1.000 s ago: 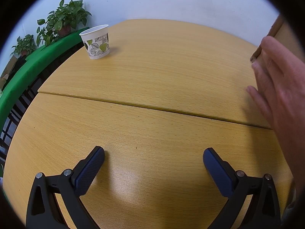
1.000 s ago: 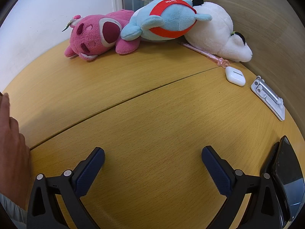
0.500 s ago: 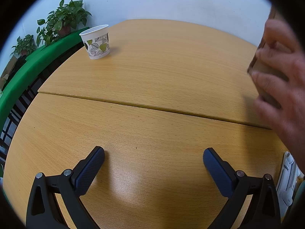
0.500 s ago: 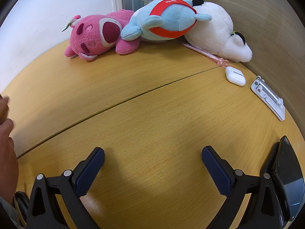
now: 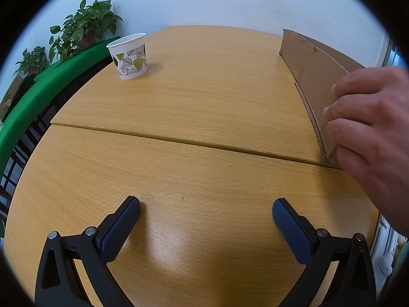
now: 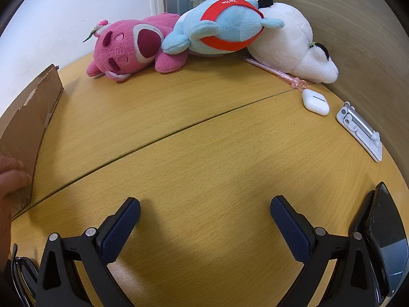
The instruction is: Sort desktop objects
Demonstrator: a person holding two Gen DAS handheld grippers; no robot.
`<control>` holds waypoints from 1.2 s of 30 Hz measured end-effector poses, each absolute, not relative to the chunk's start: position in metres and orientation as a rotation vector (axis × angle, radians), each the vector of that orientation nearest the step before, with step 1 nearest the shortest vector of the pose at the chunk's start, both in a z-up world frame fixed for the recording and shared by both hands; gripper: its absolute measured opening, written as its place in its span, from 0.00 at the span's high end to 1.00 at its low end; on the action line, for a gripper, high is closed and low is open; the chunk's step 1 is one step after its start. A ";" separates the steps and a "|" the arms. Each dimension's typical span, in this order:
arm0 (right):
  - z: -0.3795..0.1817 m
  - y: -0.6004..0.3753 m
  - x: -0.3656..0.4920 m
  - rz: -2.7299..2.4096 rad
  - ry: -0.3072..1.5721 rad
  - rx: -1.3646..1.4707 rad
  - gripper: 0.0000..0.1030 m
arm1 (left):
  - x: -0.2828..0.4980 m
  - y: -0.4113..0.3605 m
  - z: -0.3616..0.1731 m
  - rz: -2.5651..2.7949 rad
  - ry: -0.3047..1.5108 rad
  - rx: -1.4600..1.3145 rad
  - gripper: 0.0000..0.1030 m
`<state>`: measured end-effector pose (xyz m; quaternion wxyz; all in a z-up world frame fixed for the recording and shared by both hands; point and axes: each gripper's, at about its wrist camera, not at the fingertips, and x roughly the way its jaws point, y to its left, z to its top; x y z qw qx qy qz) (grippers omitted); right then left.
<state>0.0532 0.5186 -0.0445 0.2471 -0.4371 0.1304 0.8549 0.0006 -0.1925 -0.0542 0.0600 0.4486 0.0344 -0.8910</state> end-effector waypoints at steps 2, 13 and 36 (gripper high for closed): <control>-0.044 0.519 0.053 2.331 0.356 -1.192 0.00 | 0.001 -0.193 -0.054 -2.697 0.104 1.358 0.00; -0.044 0.518 0.053 2.332 0.356 -1.192 0.00 | 0.000 -0.193 -0.054 -2.697 0.104 1.358 0.00; -0.042 0.502 0.072 2.412 0.296 -1.372 0.00 | 0.010 -0.187 -0.054 -2.698 0.096 1.370 0.00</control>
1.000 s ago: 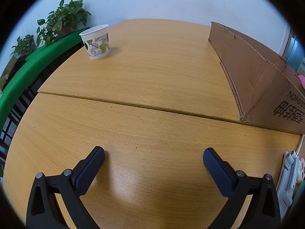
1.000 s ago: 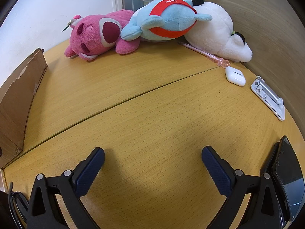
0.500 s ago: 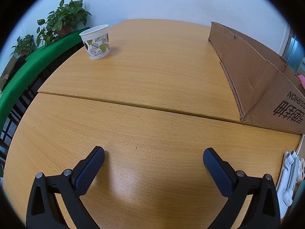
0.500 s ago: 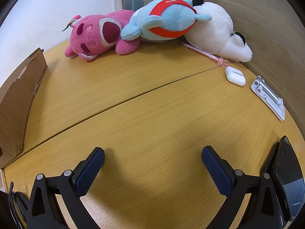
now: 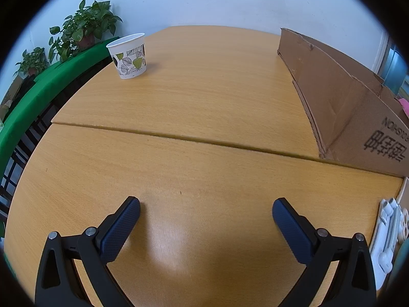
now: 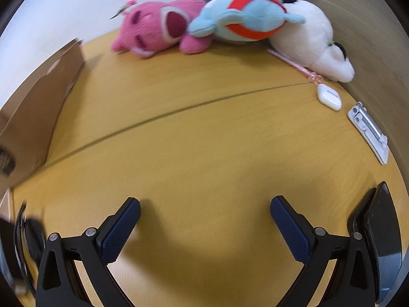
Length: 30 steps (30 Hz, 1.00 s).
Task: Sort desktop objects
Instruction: 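Grasp the pink-and-teal plush pig with the left gripper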
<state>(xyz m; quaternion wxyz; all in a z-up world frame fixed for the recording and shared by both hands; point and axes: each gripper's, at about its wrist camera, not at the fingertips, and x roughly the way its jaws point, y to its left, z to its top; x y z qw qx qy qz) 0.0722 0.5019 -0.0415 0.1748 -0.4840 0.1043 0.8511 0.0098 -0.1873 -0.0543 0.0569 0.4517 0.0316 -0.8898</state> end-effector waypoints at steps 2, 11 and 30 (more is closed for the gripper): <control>-0.040 0.492 0.087 2.444 0.285 -1.410 0.00 | 0.021 -0.181 -0.052 -2.686 0.087 1.412 0.00; 0.048 0.383 0.159 2.932 0.180 -1.349 0.00 | 0.145 -0.098 0.065 -3.156 -0.017 1.224 0.01; 0.044 0.152 0.148 3.316 0.276 -1.762 0.00 | 0.181 -0.018 -0.011 -3.176 0.143 1.782 0.17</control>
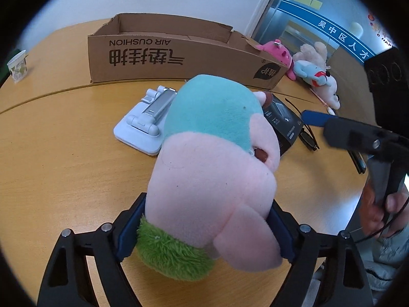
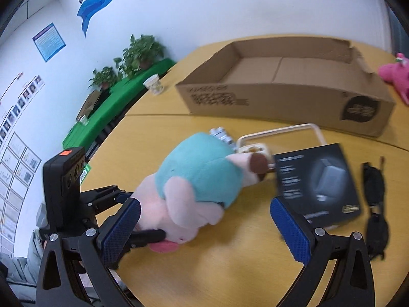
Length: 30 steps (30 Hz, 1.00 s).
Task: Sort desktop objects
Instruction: 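Grasp the pink-and-teal plush pig with the left gripper, then carry the plush pig with the left gripper and release it into the cardboard box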
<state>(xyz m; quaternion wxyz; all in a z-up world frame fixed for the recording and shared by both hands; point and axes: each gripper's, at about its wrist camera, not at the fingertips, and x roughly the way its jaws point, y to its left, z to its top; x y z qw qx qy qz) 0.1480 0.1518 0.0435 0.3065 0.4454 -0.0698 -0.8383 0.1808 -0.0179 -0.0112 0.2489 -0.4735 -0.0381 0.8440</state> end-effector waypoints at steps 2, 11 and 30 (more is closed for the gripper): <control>0.031 0.137 0.138 -2.201 -0.176 1.220 0.00 | 0.182 -0.018 -0.012 2.306 -0.098 -1.288 0.18; 0.000 0.103 0.124 -2.144 -0.217 1.271 0.03 | 0.183 -0.030 -0.013 2.295 -0.159 -1.259 0.24; 0.209 0.120 0.105 -2.412 -0.004 0.672 0.13 | 0.128 -0.012 0.170 2.474 -0.067 -0.677 0.30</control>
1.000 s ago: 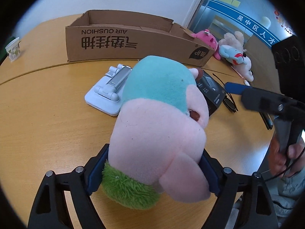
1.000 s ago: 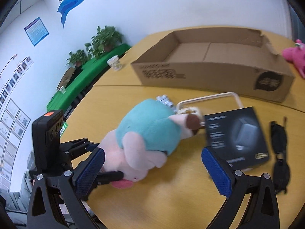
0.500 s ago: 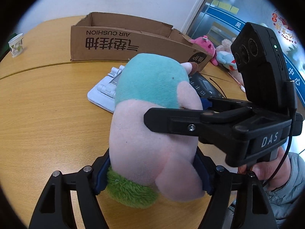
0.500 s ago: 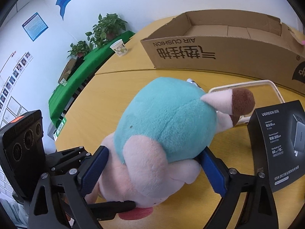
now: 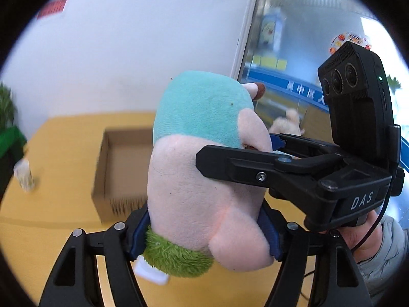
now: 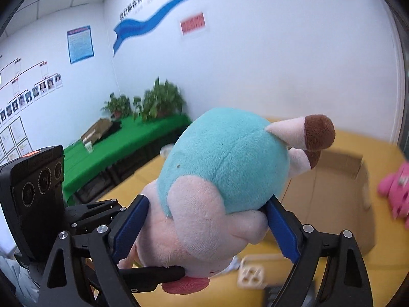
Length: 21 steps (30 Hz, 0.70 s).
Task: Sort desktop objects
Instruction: 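Carry the plush pig with the left gripper and release it into the cardboard box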
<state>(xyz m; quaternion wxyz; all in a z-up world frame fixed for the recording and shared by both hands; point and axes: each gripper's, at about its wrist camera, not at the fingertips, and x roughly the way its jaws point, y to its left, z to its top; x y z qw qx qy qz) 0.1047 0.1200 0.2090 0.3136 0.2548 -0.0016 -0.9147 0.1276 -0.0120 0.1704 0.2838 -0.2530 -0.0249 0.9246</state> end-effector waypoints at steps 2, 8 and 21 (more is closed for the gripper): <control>0.244 0.126 0.094 -2.441 0.006 0.585 0.13 | 0.117 -0.013 0.200 2.493 -0.049 -0.595 0.30; 0.324 0.133 0.051 -2.474 0.023 0.434 0.13 | 0.070 -0.006 0.277 2.526 -0.012 -0.438 0.30; 0.375 0.117 -0.103 -2.413 -0.008 0.495 0.13 | -0.062 -0.006 0.330 2.581 -0.049 -0.504 0.30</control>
